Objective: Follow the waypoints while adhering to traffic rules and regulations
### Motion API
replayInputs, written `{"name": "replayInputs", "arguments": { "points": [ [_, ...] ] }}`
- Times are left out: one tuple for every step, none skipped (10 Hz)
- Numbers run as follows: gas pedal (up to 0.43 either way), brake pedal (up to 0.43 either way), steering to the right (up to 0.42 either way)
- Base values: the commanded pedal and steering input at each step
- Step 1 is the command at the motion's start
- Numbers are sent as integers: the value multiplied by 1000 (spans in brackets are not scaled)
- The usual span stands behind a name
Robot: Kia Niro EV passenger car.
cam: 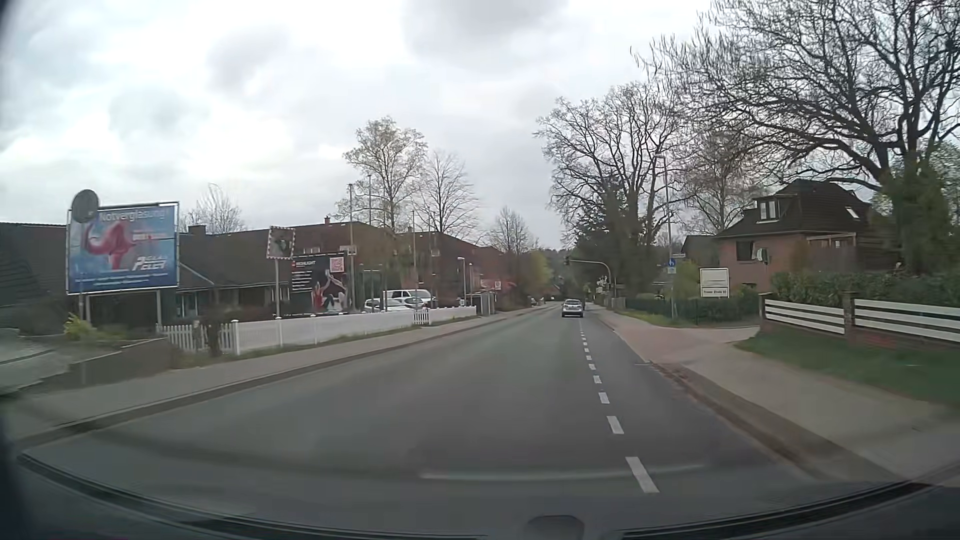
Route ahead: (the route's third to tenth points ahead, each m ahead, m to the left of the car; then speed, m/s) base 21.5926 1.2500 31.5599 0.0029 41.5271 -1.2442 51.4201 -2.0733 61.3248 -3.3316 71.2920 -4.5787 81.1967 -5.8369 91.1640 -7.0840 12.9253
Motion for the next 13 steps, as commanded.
{"name": "replayInputs", "arguments": {
  "points": [
    [138, 6, 33],
    [138, 0, 33],
    [138, 0, 31],
    [138, 6, 31],
    [138, 0, 28],
    [138, 0, 25],
    [138, 6, 20],
    [138, 0, 20],
    [138, 0, 19],
    [138, 0, 19],
    [138, 0, 17],
    [138, 0, 15],
    [138, 0, 13]
  ]
}}
